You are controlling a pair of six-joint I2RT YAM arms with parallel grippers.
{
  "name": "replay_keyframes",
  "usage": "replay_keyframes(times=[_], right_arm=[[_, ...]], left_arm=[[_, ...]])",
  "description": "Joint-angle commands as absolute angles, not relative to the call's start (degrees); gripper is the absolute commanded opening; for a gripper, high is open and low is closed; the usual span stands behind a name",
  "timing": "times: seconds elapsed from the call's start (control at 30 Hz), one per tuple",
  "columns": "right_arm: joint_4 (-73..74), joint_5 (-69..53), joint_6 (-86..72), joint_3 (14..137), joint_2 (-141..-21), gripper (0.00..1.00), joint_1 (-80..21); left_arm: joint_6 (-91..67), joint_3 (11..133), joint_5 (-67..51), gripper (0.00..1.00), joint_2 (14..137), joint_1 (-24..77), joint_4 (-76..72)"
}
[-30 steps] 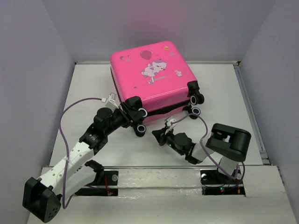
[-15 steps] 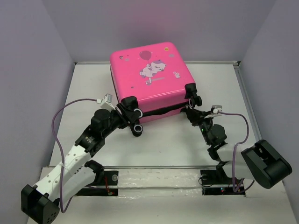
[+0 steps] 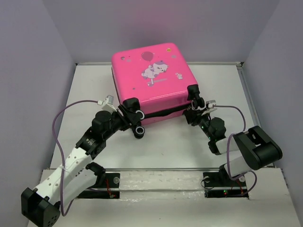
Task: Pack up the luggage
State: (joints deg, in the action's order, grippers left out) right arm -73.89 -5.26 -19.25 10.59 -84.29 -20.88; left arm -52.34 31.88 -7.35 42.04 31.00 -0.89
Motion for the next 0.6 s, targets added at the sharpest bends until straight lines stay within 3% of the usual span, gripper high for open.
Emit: replay_keyframes(times=[0.0,0.57], right_arm=[[-86.57,-6.77,-16.62,13.96,-86.04,0.44,-19.52],[-87.10,-7.29,-17.22,15.82,-89.56,0.46,-18.37]], left_arm=[[-48.17,36.39,-13.36,0.06,36.74,31.73,-16.18],[-48.43,35.95,-12.13,0.06,33.57,31.73,-11.51]])
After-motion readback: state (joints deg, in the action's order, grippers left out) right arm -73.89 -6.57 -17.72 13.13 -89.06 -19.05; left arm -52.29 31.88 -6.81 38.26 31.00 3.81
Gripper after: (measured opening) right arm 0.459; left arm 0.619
